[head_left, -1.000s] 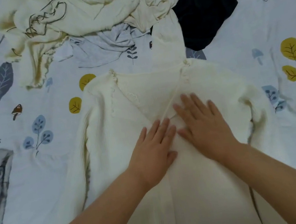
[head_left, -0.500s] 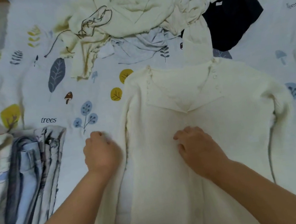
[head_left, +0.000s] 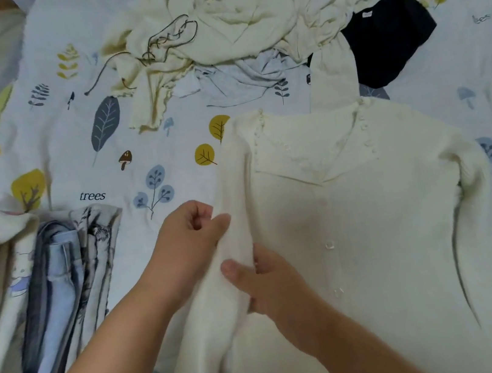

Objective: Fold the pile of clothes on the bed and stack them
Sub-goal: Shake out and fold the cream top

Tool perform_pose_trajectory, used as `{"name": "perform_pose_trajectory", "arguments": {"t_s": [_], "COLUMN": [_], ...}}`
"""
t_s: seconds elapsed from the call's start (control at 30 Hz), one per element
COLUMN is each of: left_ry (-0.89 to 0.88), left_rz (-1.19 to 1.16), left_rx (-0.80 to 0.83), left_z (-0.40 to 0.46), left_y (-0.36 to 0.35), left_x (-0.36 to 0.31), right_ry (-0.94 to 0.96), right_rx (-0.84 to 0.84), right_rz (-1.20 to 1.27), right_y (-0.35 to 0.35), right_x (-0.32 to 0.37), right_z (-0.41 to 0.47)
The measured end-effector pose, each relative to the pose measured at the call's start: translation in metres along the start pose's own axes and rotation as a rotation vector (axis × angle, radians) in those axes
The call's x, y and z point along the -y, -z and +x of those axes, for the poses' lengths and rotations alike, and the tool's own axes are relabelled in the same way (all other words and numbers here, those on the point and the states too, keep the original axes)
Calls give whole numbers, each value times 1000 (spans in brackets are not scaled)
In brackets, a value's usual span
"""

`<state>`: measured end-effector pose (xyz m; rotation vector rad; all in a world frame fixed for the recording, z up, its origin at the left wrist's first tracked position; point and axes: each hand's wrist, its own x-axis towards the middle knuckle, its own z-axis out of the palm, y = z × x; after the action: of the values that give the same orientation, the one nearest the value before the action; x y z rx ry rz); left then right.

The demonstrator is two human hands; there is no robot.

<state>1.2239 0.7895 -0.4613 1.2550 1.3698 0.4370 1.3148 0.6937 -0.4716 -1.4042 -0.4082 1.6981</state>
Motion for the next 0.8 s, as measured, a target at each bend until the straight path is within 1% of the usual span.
{"name": "perform_pose_trajectory", "arguments": {"t_s": [0.07, 0.13, 0.2, 0.27, 0.3, 0.33, 0.4, 0.47, 0.5, 0.6, 0.7, 0.77, 0.8], "left_ry": [-20, -36, -50, -49, -53, -70, -153, -249, -289, -470, -679, -748, -754], "left_rz": [-81, -109, -40, 59, 120, 194, 377, 537, 597, 799, 955, 1029, 1068], "left_rx": [80, 146, 136, 86, 59, 33, -17, -55, -62, -47, 56, 146, 191], "left_z": [-4, -4, 2, 12, 18, 25, 40, 54, 61, 83, 103, 116, 122], "left_y": [-6, -13, -20, -26, -29, -32, -37, -44, -48, -62, -79, -89, -94], "left_x": [-13, -22, -23, -18, -14, -11, -5, -3, -4, -6, -15, -23, -27], "right_ry": [57, 83, 36, -46, -71, -84, -100, -137, -135, -148, -202, -233, -249], "right_rx": [-42, -125, -202, -279, -351, -457, -681, -806, -841, -862, -826, -820, -815], "right_rz": [81, 68, -36, -149, -209, -300, -554, -811, -885, -994, -1152, -1156, -1126], "right_y": [13, 36, 63, 90, 101, 111, 128, 133, 131, 123, 125, 133, 138], "right_x": [16, 34, 51, 61, 62, 61, 51, 41, 36, 22, 5, -2, -4], "right_z": [-12, -25, -39, -48, -49, -47, -41, -35, -32, -28, -29, -31, -33]}}
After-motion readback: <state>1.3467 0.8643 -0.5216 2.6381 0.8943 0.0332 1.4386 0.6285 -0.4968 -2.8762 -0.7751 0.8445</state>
